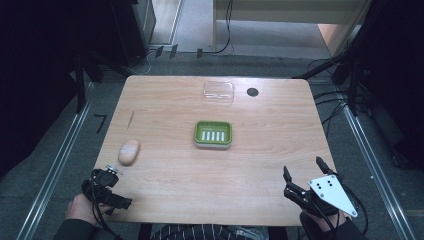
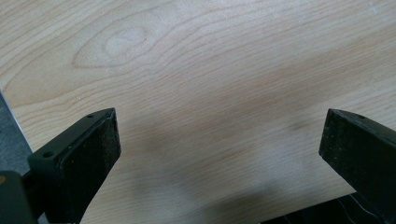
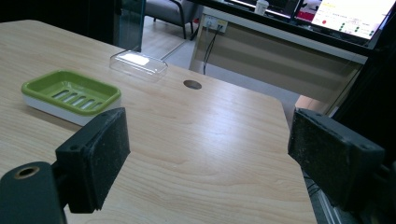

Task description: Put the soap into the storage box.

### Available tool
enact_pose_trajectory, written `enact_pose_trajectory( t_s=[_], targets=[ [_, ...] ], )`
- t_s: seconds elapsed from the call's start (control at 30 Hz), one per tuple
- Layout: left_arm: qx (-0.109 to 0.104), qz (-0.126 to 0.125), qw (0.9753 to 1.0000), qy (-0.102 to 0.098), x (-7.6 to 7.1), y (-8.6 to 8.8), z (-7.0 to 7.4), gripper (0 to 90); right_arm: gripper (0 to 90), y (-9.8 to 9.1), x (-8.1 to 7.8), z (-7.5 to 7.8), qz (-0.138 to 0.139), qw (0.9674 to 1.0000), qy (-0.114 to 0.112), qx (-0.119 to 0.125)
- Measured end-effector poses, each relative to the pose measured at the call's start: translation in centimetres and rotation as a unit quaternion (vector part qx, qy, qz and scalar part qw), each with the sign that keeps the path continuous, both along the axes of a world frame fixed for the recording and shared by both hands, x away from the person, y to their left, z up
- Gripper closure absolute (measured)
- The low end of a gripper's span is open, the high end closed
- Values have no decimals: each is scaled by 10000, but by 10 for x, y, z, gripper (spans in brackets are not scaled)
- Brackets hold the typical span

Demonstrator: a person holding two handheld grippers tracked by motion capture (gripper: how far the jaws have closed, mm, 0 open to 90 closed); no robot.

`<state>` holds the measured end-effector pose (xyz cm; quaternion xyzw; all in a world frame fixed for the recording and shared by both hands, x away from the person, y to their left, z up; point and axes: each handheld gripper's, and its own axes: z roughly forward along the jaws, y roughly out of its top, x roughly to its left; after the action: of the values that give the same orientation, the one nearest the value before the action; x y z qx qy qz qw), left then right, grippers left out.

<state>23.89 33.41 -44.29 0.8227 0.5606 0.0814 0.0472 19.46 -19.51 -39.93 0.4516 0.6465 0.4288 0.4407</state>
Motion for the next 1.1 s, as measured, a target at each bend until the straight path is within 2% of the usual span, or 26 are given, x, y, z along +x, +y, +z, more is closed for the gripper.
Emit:
enact_pose_trajectory(
  t_s=[0.2,0.57,0.8,0.9,1.1],
  targets=[
    [8,28,10000,32,-1,1,1,0,134,1,1,0,13,10000,19,-7],
    [15,102,9999,-83,1,3,2,0,134,1,4,-1,85,10000,11,7],
    [-67,161,9997,-178,7,7,0,0,134,3,6,0,68,10000,-6,51],
    [-140,194,9996,-178,10,9,1,0,135,8,7,0,162,9998,27,-104],
    [-194,209,9992,-274,25,7,5,0,135,6,6,0,124,9999,36,-45]
  ],
)
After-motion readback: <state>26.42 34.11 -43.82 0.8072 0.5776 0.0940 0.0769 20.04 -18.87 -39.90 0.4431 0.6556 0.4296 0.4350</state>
